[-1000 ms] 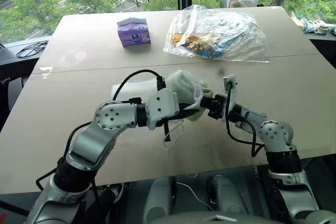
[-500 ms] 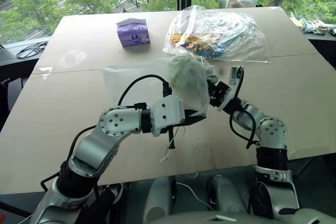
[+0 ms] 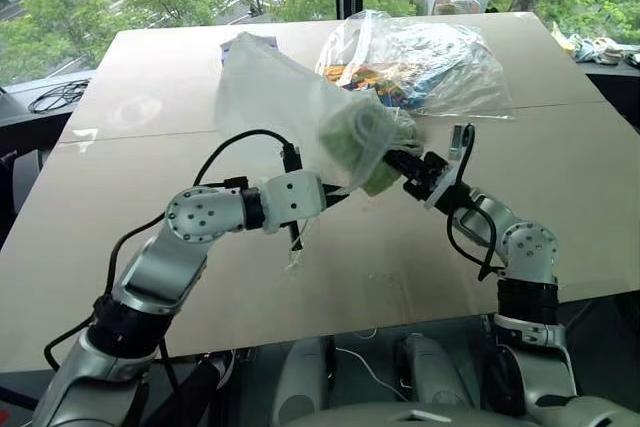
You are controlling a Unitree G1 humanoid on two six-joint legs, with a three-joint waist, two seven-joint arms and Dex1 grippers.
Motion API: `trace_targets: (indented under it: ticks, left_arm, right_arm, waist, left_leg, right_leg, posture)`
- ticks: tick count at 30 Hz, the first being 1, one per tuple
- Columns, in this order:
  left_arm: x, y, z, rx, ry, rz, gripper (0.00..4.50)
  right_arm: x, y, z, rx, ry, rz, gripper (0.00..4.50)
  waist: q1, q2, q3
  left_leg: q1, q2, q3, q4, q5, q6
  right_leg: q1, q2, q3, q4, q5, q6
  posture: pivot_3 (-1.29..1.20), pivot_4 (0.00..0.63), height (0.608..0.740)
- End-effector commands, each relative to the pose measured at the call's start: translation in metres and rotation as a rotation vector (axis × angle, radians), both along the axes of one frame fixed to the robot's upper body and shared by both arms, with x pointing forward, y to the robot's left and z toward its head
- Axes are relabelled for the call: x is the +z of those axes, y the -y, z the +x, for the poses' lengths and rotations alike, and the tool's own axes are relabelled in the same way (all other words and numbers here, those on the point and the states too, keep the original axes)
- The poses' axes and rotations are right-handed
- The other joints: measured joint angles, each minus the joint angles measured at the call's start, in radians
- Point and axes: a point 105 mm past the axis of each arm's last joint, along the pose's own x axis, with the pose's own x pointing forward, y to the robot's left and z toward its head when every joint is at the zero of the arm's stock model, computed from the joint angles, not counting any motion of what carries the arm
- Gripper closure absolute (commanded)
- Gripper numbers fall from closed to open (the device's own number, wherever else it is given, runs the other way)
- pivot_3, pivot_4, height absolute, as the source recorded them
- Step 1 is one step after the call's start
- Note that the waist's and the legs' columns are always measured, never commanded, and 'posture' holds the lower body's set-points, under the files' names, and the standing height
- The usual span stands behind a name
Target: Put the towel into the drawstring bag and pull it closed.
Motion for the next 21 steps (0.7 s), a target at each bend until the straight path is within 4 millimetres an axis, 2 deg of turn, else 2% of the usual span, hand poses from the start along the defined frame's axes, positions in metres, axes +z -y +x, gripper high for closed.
trace_targets:
  ticks: [1, 5, 9, 12, 17, 21]
  left_arm:
    - [0.008, -0.014, 0.012, 0.078, 0.046, 0.017, 4.5]
    - [0.024, -0.017, 0.028, 0.137, 0.138, -0.009, 4.5]
    - [0.043, -0.009, 0.031, 0.123, 0.244, -0.071, 4.5]
    - [0.057, -0.013, 0.037, 0.131, 0.327, -0.082, 4.5]
    - [0.069, -0.011, 0.036, 0.093, 0.381, -0.145, 4.5]
    - [0.068, -0.005, 0.031, 0.052, 0.378, -0.162, 4.5]
  right_arm:
    - [0.024, 0.006, 0.0, -0.035, 0.047, 0.089, 4.48]
    - [0.021, 0.002, -0.003, -0.035, 0.031, 0.078, 4.48]
    - [0.016, -0.004, -0.007, -0.018, 0.026, 0.048, 4.48]
    - [0.013, -0.011, -0.012, 0.013, 0.035, 0.021, 4.48]
    - [0.012, -0.025, -0.023, 0.08, 0.059, -0.011, 4.48]
    - [0.01, -0.037, -0.032, 0.131, 0.089, -0.069, 4.48]
  waist:
    - [0.0, 0.0, 0.0]
    - [0.002, 0.0, 0.0]
    - [0.001, 0.0, 0.0]
    - [0.0, 0.0, 0.0]
    - [-0.001, 0.0, 0.0]
    - [0.0, 0.0, 0.0]
  left_leg:
    - [0.0, 0.0, 0.0, 0.0, 0.0, 0.0]
    - [0.0, 0.0, 0.0, 0.0, 0.0, 0.0]
    - [0.0, 0.0, 0.0, 0.0, 0.0, 0.0]
    - [0.0, 0.0, 0.0, 0.0, 0.0, 0.0]
    - [0.001, 0.0, 0.0, 0.0, 0.0, 0.0]
    - [0.0, 0.0, 0.001, 0.0, 0.0, 0.0]
  right_leg:
    - [0.0, 0.0, 0.0, 0.0, 0.0, 0.0]
    - [0.0, 0.0, 0.0, 0.0, 0.0, 0.0]
    - [0.0, -0.001, 0.0, 0.0, 0.0, 0.0]
    - [0.0, 0.0, 0.0, 0.0, 0.0, 0.0]
    - [0.0, 0.0, 0.0, 0.002, 0.0, 0.0]
    - [0.0, 0.0, 0.0, 0.002, 0.0, 0.0]
  posture:
    - [0.0, 0.15, 0.74]
    - [0.0, 0.15, 0.74]
    - [0.0, 0.15, 0.74]
    - [0.0, 0.15, 0.74]
    - [0.0, 0.15, 0.74]
    - [0.0, 0.15, 0.74]
